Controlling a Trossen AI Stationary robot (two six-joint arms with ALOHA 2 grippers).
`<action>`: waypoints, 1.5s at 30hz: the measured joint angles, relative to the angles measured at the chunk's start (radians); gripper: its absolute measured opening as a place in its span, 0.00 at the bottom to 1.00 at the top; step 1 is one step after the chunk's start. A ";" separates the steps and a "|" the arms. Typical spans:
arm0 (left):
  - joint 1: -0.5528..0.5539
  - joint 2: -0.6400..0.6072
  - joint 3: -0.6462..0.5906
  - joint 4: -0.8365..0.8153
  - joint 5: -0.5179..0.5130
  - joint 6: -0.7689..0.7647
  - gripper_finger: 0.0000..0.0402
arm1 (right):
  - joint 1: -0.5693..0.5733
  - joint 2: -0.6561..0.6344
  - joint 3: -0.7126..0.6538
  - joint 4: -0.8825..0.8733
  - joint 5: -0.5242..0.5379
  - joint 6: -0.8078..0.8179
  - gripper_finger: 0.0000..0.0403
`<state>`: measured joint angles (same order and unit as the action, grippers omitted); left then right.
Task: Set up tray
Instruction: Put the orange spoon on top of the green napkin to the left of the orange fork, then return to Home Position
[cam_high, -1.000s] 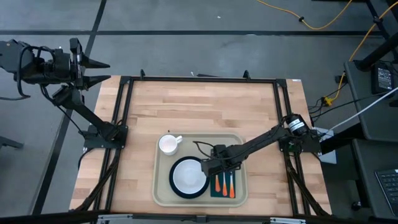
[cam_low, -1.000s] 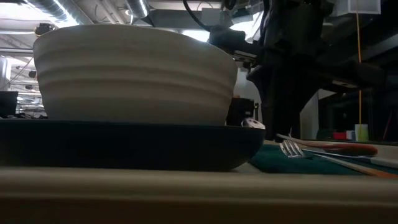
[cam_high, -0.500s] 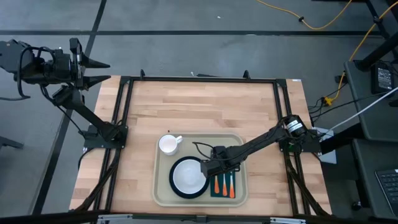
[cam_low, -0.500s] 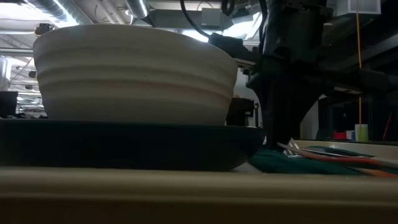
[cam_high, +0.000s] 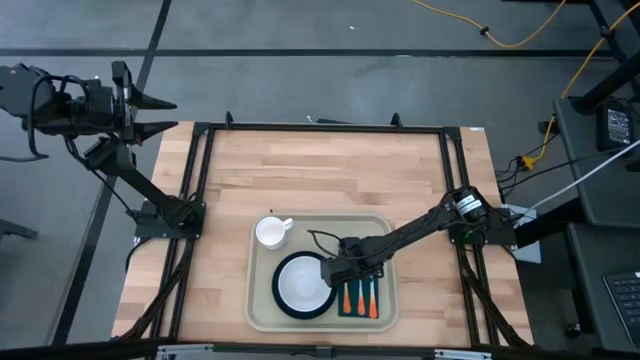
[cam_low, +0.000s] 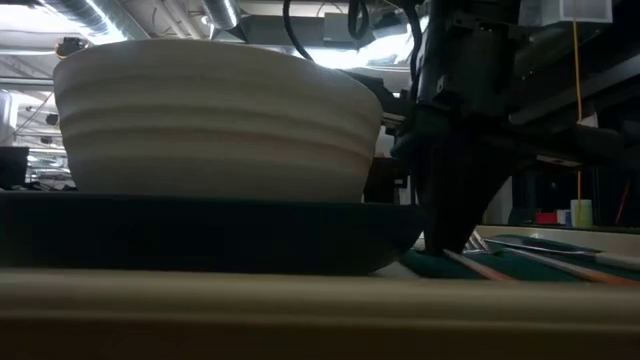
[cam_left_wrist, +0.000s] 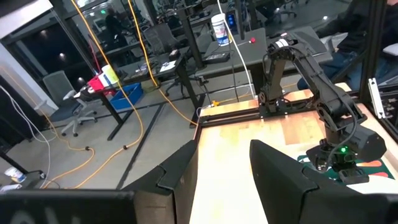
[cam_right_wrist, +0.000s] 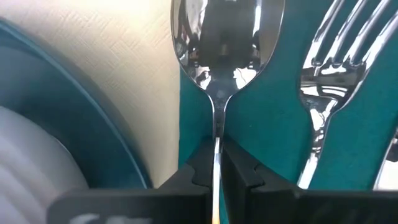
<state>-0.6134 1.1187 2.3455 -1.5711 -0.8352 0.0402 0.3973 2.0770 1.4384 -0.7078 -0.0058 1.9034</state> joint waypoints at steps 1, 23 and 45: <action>0.000 0.000 0.000 0.000 0.000 0.000 0.35 | 0.000 0.001 0.000 0.000 -0.001 0.000 0.03; 0.000 0.000 0.000 0.000 0.022 -0.009 0.35 | 0.001 0.005 0.075 -0.068 0.004 -0.025 0.32; 0.000 -0.015 0.000 0.000 0.165 -0.113 0.35 | -0.029 -0.499 0.390 -0.834 0.893 -0.463 0.45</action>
<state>-0.6133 1.1040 2.3459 -1.5711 -0.6699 -0.0730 0.3681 1.5775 1.8283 -1.5414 0.8870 1.4406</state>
